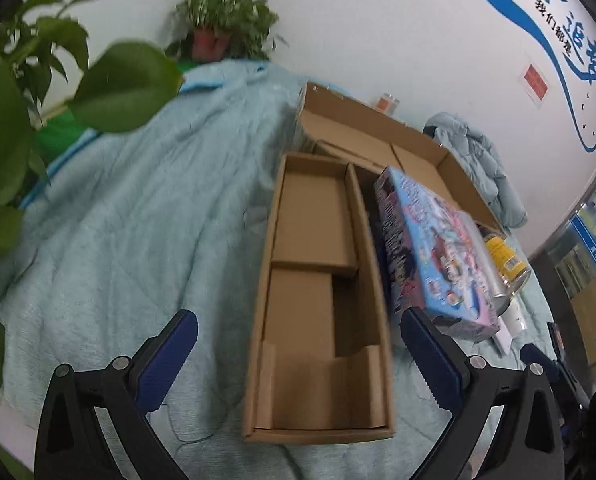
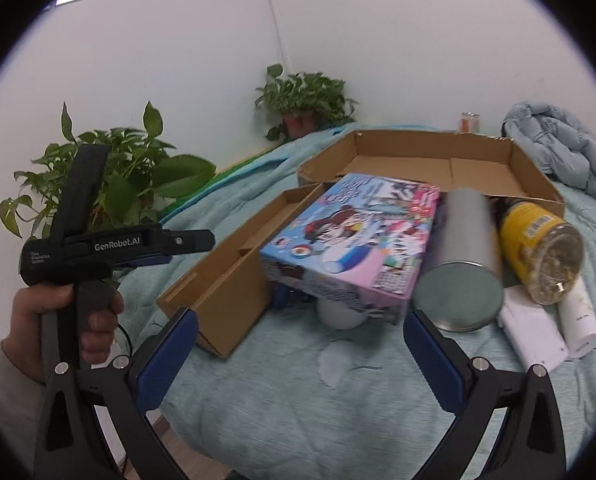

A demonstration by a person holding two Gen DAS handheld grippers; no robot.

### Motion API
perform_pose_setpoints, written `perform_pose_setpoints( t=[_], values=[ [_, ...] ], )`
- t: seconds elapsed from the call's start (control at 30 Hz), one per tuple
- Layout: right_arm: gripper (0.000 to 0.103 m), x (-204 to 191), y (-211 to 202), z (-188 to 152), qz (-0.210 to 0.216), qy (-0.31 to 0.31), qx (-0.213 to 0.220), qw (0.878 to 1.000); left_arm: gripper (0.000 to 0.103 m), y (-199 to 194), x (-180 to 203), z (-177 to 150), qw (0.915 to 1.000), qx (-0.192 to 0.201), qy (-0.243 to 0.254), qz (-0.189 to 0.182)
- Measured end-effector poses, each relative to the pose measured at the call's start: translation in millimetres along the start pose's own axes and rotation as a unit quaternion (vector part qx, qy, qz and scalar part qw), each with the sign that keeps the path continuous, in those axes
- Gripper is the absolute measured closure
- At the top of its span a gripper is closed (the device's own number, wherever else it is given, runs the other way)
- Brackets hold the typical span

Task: Organize rigid objects
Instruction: 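Grasp the cardboard insert with both grippers and lift it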

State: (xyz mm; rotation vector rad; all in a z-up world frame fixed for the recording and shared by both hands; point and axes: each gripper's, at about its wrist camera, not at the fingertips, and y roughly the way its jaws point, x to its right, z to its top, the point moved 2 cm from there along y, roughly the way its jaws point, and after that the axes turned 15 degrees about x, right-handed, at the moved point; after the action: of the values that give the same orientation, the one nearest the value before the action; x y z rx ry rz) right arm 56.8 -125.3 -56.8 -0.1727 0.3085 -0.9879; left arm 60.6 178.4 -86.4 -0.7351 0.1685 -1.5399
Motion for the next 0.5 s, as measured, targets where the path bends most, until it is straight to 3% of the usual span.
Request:
perform_pose_setpoints(
  t=[0.13,0.37,0.5],
  values=[
    [0.001,-14.6,25.0,2.6,-0.023,-0.009,-0.040,0.999,0.021,17.2,-12.8,-7.6,0.9987,-0.043,0.003,-0.029],
    [0.003,-40.2,61.9,2.7,-0.004,0.012,-0.078,0.997,0.067,33.1,-15.1,-24.2,0.9924,-0.099,-0.003,-0.073],
    [0.014,-47.4,68.2,-2.0,0.004,0.017,-0.079,0.997,0.077,21.0,-14.3,-29.0,0.9928,-0.092,-0.008,-0.076]
  ],
)
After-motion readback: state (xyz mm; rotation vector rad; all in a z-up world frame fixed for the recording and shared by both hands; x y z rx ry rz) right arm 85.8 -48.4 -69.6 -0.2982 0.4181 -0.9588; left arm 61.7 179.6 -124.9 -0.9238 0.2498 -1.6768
